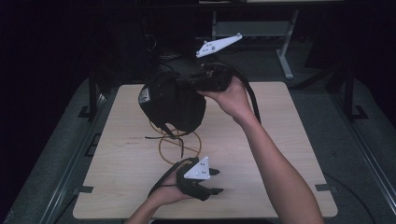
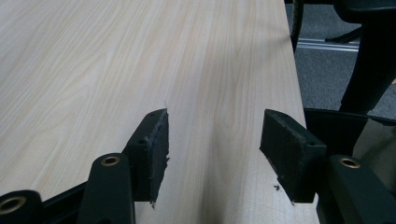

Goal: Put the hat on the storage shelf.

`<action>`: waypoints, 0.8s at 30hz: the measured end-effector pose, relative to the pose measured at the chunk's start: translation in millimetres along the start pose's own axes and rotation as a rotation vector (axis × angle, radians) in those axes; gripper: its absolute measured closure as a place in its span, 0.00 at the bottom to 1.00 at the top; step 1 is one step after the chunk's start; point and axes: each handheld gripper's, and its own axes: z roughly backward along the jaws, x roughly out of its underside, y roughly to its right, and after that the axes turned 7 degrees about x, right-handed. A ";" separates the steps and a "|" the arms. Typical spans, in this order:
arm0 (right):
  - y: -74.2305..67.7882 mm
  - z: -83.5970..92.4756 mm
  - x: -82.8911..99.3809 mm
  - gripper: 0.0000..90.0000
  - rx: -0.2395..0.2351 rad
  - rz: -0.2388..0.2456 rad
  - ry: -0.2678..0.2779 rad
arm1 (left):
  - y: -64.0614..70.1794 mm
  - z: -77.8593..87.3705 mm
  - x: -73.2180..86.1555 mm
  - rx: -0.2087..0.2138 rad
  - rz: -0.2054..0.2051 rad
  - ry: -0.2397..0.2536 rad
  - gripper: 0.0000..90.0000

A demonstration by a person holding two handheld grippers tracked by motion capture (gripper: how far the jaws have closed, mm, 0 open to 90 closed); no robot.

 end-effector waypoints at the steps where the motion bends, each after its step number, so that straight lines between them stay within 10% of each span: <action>1: -0.3 -2.9 -1.5 0.93 0.002 0.004 -0.006 | -0.1 0.1 0.1 0.001 0.000 -0.001 0.46; 13: -1.3 -51.7 -6.5 0.91 -0.020 -0.051 -0.022 | 1.0 -4.4 0.5 -0.008 -0.020 -0.032 0.46; 18: -5.1 -72.3 -4.9 0.64 -0.015 -0.085 -0.016 | 3.3 -6.7 0.5 -0.007 -0.026 -0.027 0.46; 24: -1.6 -66.1 2.6 0.54 0.001 -0.095 -0.027 | 3.6 -6.5 2.5 -0.004 -0.016 -0.034 0.45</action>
